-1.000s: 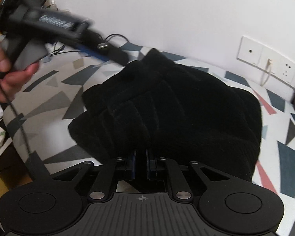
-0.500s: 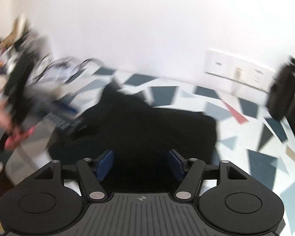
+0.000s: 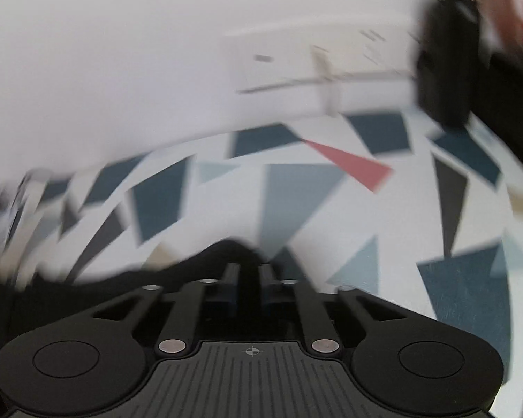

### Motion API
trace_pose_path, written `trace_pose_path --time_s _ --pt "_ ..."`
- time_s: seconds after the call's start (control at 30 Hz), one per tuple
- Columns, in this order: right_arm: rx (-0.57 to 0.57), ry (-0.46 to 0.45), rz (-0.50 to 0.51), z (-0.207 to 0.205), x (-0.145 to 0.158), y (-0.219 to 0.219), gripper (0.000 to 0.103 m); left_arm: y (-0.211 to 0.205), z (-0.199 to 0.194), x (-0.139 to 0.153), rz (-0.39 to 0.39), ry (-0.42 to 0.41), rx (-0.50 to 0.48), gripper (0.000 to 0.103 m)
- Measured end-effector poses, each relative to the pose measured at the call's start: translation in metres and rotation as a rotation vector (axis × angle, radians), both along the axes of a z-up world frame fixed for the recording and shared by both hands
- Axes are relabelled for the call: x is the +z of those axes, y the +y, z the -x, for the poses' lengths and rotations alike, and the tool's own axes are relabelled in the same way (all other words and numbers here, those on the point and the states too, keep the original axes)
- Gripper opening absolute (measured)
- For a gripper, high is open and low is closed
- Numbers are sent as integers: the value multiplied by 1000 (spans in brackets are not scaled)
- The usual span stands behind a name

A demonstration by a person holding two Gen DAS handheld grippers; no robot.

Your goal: Fold clothes

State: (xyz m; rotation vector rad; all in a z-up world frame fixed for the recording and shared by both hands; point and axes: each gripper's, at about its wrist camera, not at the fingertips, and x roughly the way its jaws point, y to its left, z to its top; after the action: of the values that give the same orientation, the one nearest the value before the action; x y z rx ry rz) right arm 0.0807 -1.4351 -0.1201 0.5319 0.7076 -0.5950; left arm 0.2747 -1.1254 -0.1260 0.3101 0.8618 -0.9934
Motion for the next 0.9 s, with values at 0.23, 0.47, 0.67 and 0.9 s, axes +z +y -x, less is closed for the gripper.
trace_pose_path --time_s 0.23,0.47,0.67,0.9 --pt "-22 -18 -88 11 -25 -21 22 26 -32 -21 109 328 104 103" --pt "-69 -253 -336 62 -24 -33 78 49 -34 -20 173 503 168 103" --pt "-39 -358 -481 90 -26 -13 102 67 -40 -36 228 648 208 103" --pt "48 -311 -542 86 -38 9 102 52 -55 -54 254 718 186 103"
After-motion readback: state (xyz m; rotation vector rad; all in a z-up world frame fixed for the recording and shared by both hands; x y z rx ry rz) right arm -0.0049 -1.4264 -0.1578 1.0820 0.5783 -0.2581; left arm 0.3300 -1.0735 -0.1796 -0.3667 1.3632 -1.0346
